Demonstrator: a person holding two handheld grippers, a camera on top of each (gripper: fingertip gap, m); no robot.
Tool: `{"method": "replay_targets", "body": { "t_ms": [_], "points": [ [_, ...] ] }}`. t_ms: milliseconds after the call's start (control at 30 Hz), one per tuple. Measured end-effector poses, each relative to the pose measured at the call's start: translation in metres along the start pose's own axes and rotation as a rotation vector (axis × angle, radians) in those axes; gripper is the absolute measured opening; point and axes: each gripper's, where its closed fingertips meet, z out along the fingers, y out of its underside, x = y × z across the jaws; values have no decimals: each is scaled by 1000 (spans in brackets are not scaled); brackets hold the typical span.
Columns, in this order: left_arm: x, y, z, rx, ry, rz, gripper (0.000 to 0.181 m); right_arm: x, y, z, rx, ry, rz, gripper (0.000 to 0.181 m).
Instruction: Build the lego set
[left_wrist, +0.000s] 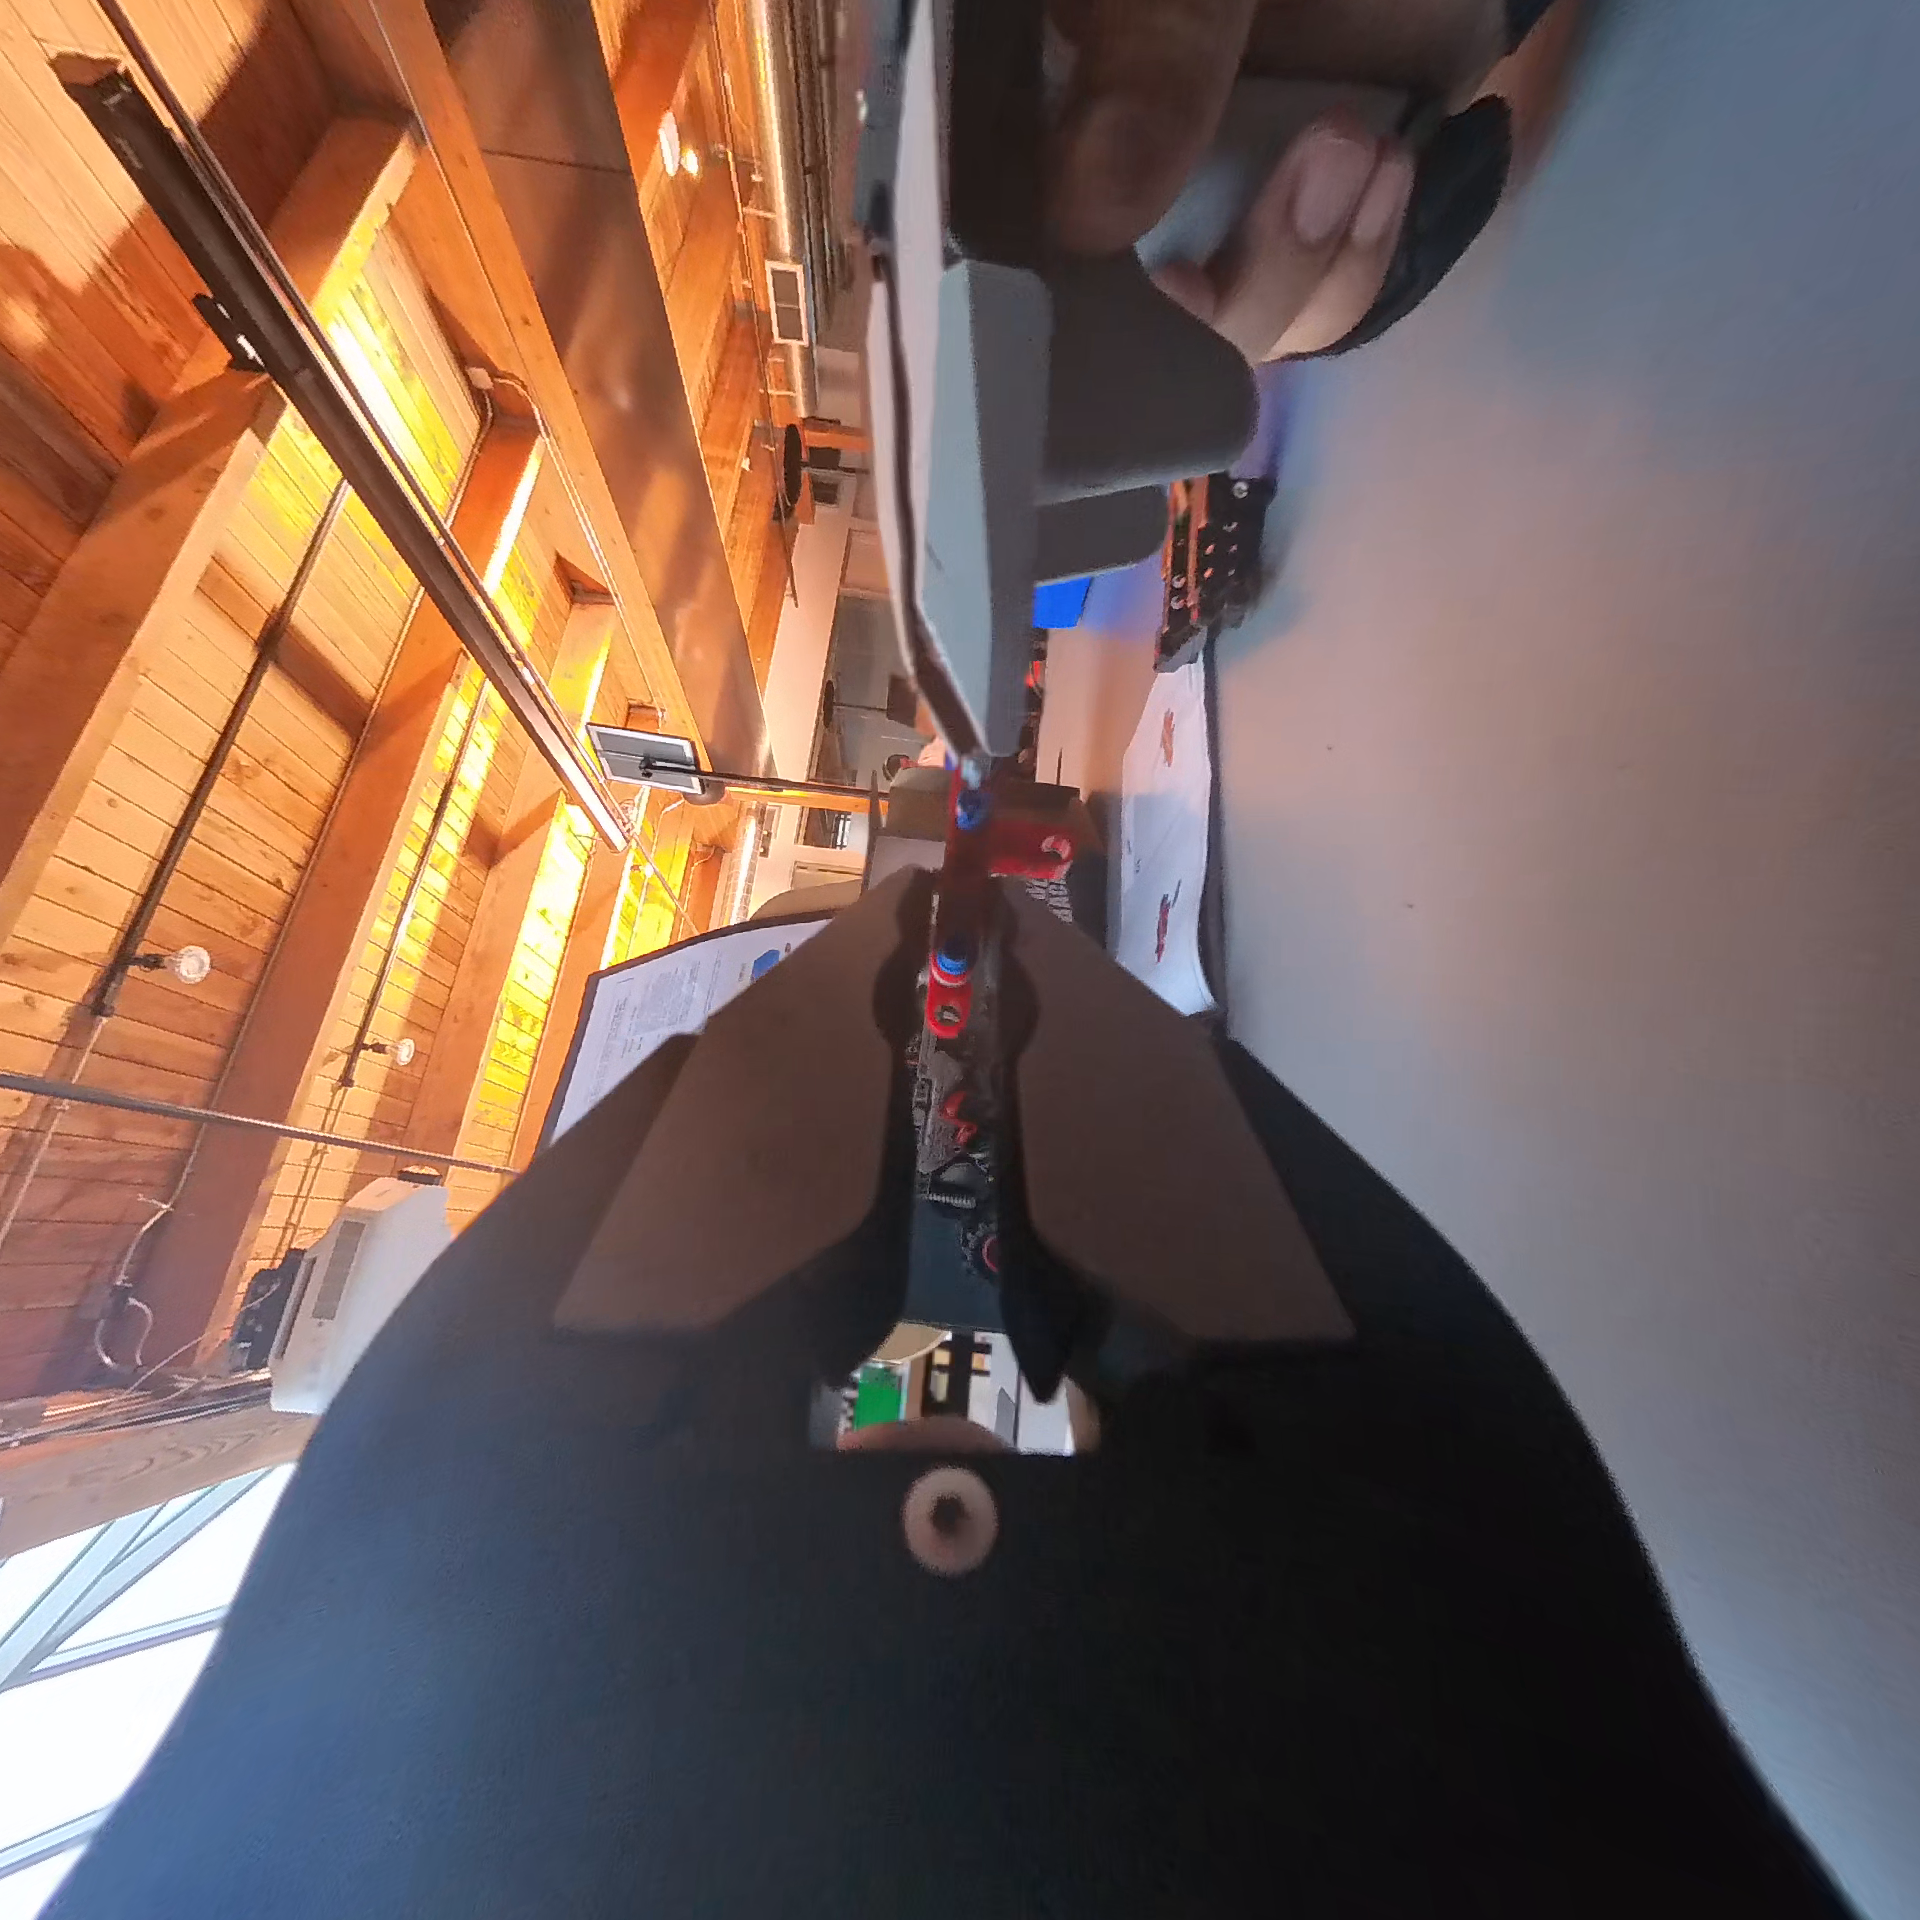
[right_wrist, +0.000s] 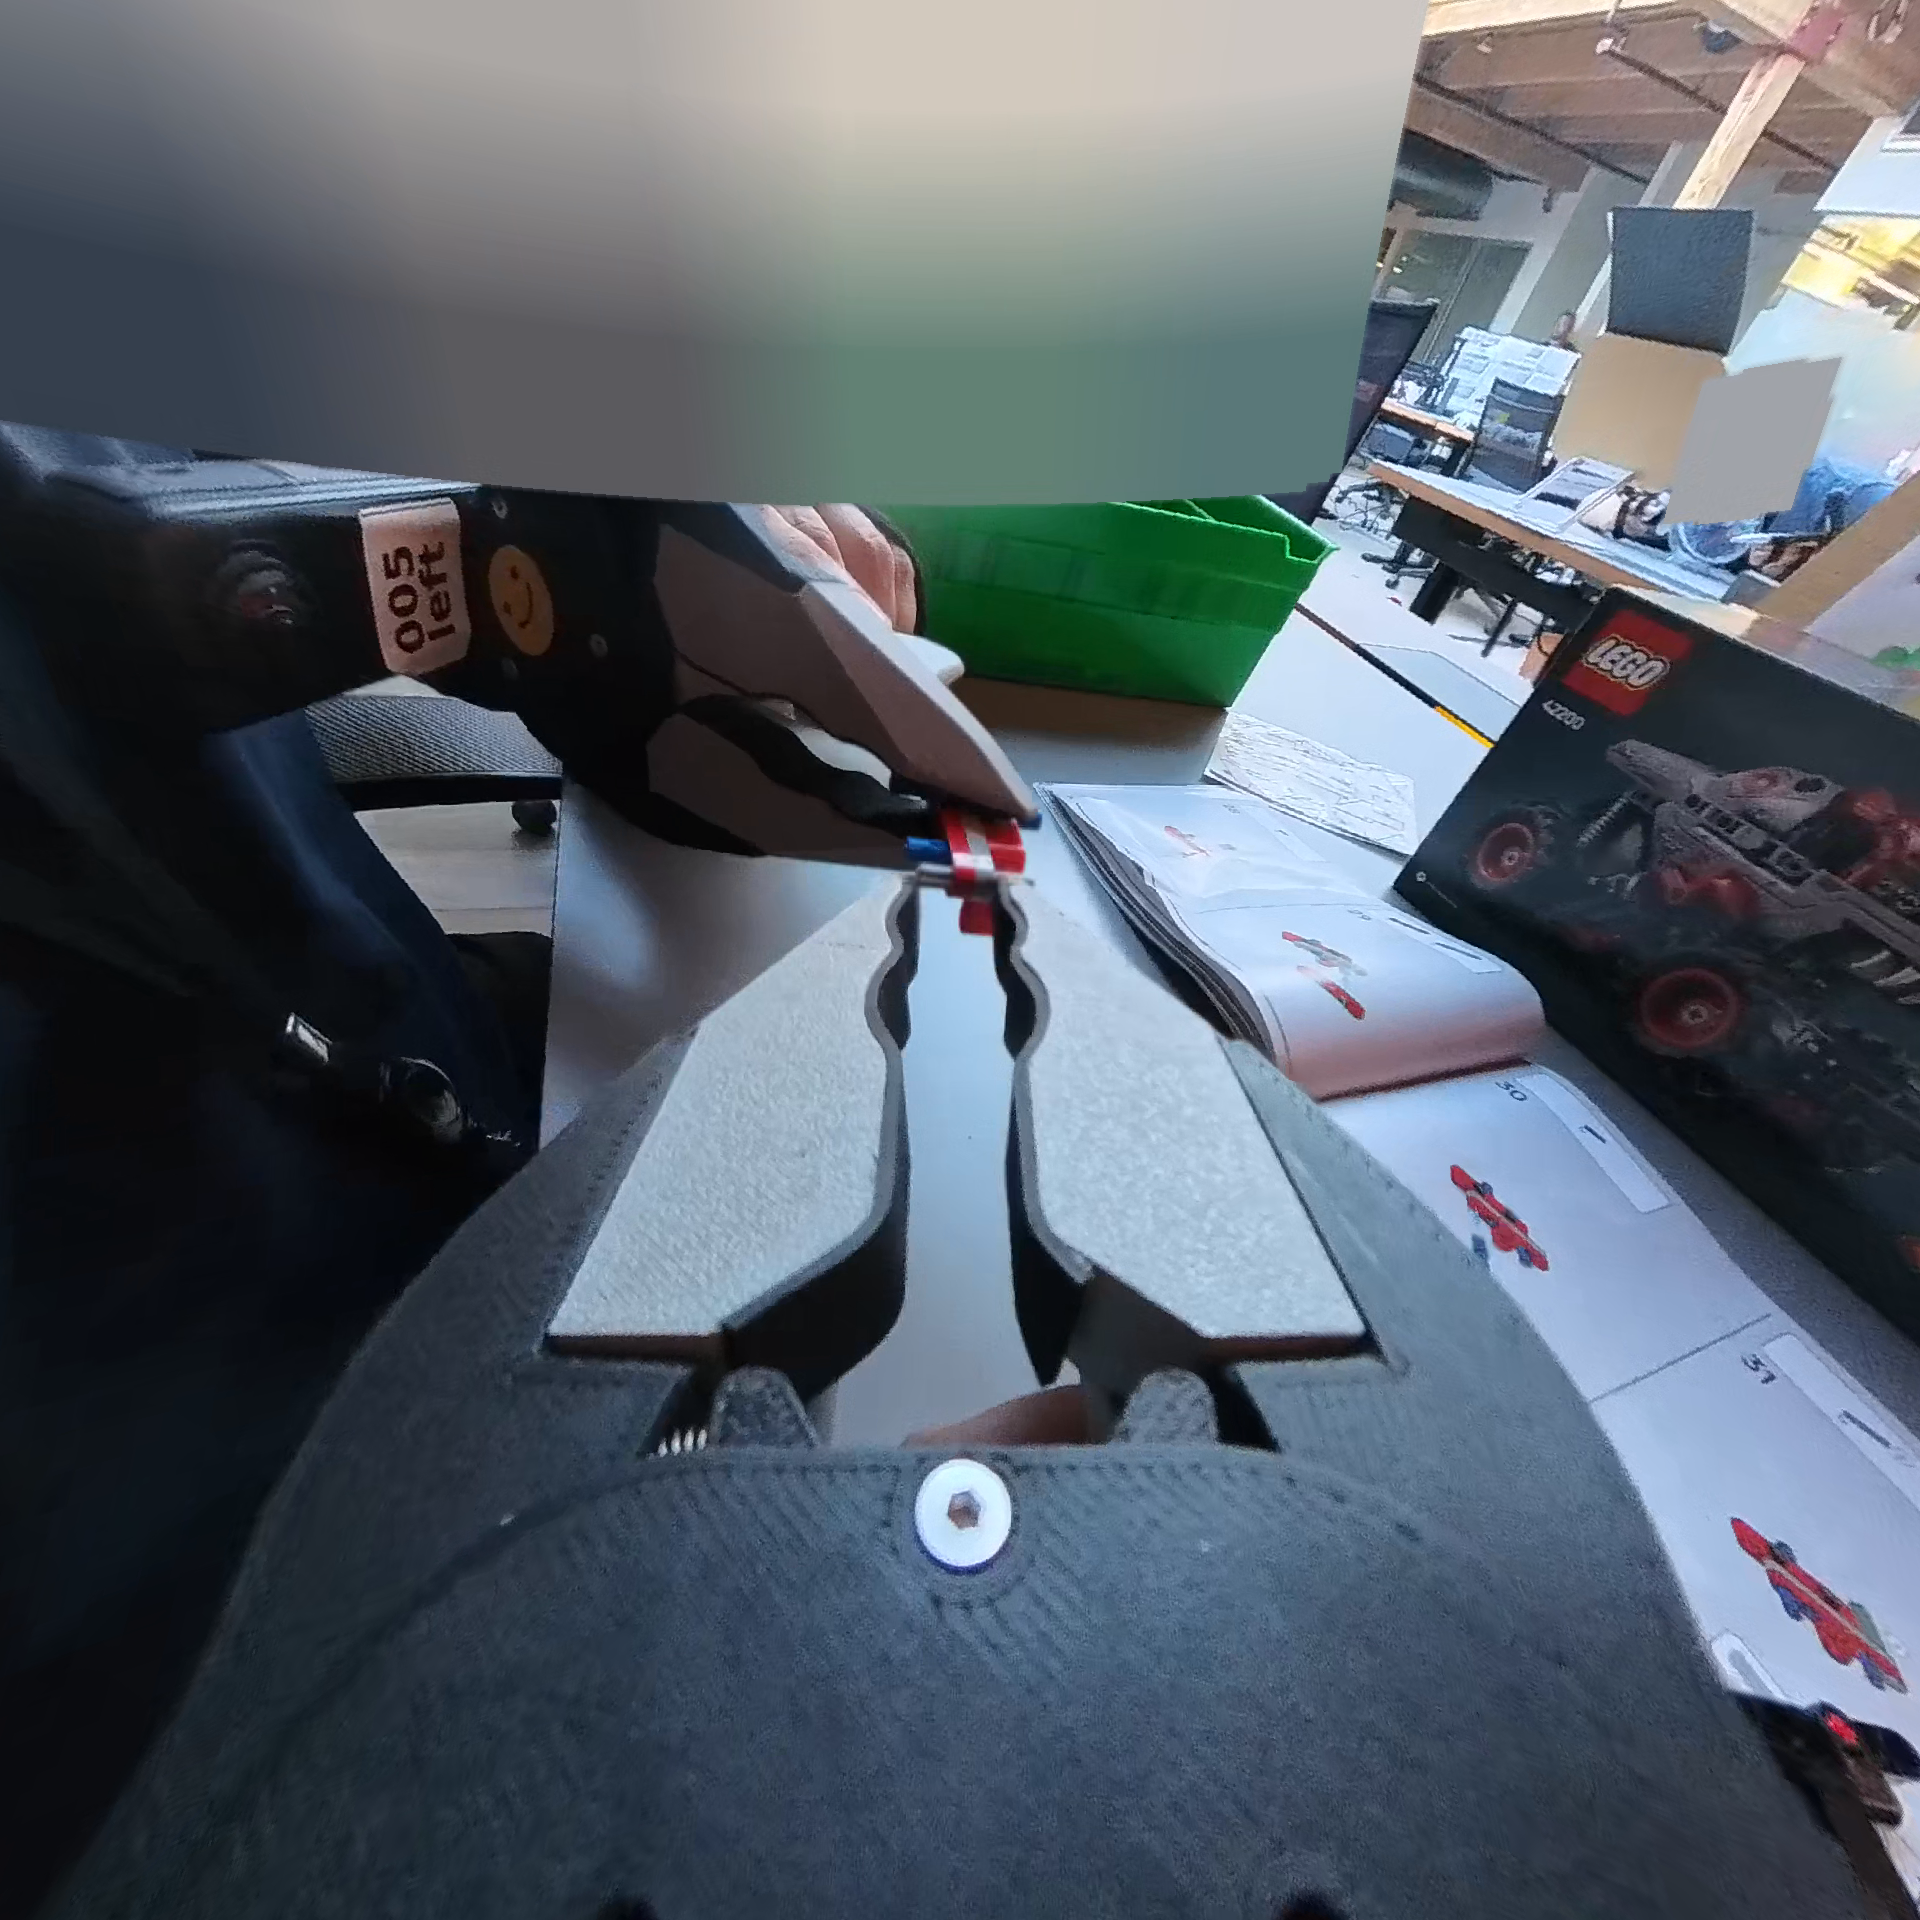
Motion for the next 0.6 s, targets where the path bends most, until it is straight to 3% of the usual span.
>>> {"method": "replay_targets", "body": {
  "t_ms": [33, 167, 300, 333, 600],
  "points": [
    [-1, 0, 0, 0, 0, -7, 6, 0, 1, 0, -3, -1, 5, 9],
    [-1, 2, 1, -10, -4, -7, 7, 0, 0, 1, -2, 7, 0, 12],
    [0, 1, 1, -8, 1, 4, 85, 2, -2, 1, 11, 10, 21, 17],
    [1, 1, 1, -10, 1, 9, 5, 2, -3, 1, 15, 5, 25, 16],
    [0, 4, 2, -33, -12, 32, 5, 4, -3, 3, 20, 14, 49, 11]
  ]
}}
